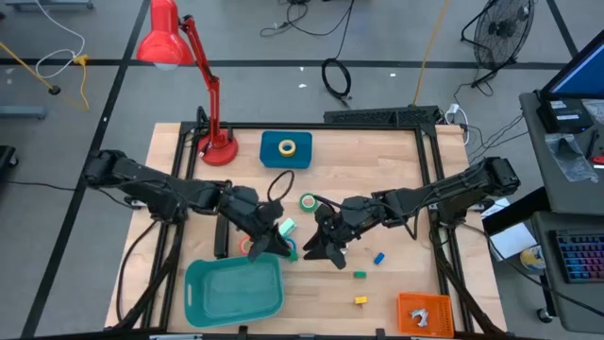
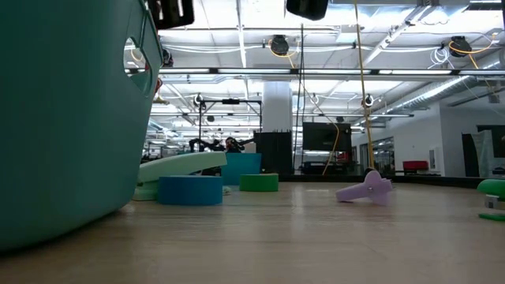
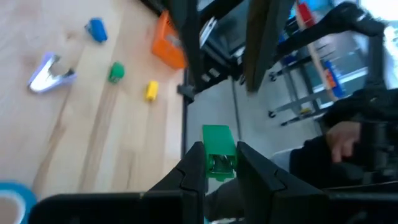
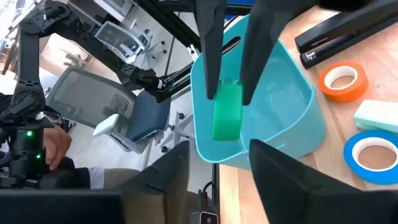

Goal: Pick and place Stapler, Stapler remover, tape
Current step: Put the right green stapler into the green bin

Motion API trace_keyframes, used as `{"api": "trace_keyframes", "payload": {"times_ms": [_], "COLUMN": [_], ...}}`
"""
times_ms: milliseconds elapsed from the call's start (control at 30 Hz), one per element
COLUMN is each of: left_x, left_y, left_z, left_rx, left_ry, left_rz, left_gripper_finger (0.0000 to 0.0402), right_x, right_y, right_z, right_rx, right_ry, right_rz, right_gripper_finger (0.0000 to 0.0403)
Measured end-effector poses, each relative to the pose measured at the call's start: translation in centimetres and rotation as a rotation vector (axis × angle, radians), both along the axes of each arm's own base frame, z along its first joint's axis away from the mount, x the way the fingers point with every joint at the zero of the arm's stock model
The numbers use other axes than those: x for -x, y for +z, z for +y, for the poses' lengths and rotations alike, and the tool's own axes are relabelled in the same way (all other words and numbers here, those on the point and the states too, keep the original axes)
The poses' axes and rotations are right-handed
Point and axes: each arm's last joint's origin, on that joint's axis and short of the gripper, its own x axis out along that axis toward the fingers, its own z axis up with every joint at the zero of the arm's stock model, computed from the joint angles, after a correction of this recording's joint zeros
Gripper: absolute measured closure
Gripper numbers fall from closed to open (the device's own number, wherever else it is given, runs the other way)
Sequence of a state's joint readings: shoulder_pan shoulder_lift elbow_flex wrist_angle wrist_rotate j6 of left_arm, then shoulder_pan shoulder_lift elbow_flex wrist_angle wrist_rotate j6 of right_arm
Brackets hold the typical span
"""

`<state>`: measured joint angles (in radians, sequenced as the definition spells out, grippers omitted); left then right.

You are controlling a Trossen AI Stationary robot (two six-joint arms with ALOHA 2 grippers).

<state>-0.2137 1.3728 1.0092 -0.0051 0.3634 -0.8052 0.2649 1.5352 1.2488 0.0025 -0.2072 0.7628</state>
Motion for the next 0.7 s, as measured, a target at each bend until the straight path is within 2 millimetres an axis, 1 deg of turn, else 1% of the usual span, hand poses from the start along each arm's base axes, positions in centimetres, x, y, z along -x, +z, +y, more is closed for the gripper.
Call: {"api": "trace_keyframes", "payload": {"times_ms": [133,267,700], "left_x": [-0.59,-0.64,-0.9], "left_y": [-0.19,0.08,0.15], "left_z": [0.35,0.69,0.85], "left_rx": [0.01,0.019,0.03], "left_ry": [0.004,0.001,-0.009], "left_rz": [-0.021,-0.04,-0.063], "left_gripper_finger": [0.0341,0.0341,0.0341], "right_x": [0.01,0.01,-0.03], "right_y": [-0.06,-0.06,-0.05], "right_z": [-0.03,-0.05,-0.11], "right_rx": [0.006,0.009,0.018], "right_ry": [-0.001,-0.001,-0.023], "right_rz": [0.004,0.003,-0.001], "right_gripper_finger": [0.0207,0.0188,0.0191]}}
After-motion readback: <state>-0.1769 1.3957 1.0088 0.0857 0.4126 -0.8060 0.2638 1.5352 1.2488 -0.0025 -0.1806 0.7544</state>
